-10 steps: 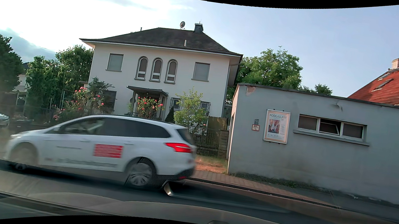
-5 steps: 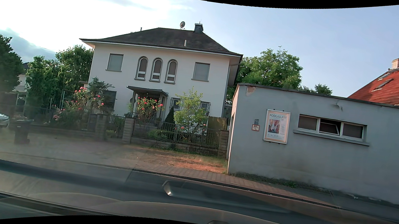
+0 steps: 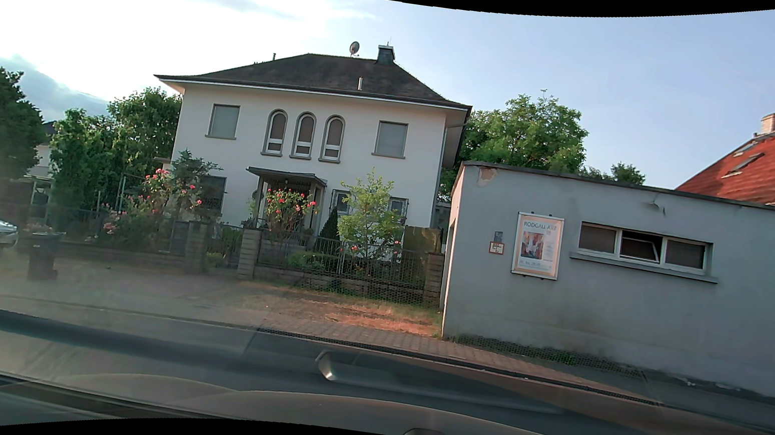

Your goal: Follow the waypoints while adhering to traffic rules and regulations

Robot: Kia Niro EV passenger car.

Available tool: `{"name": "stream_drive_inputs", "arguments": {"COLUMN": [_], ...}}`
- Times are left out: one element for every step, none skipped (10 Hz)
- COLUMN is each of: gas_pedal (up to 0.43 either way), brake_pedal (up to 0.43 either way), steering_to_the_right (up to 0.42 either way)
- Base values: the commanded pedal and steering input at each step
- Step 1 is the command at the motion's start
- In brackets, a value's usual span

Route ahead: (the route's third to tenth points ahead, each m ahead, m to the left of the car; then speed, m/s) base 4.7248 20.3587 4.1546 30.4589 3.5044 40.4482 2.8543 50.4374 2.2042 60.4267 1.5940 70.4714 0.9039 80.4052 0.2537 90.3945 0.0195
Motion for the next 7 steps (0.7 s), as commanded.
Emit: {"name": "stream_drive_inputs", "arguments": {"gas_pedal": [0.0, 0.0, 0.0, 0.0, 0.0, 0.0, 0.0], "brake_pedal": [0.098, 0.085, 0.079, 0.073, 0.049, 0.049, 0.043], "steering_to_the_right": [-0.256, -0.257, -0.257, -0.257, -0.257, -0.257, -0.258]}}
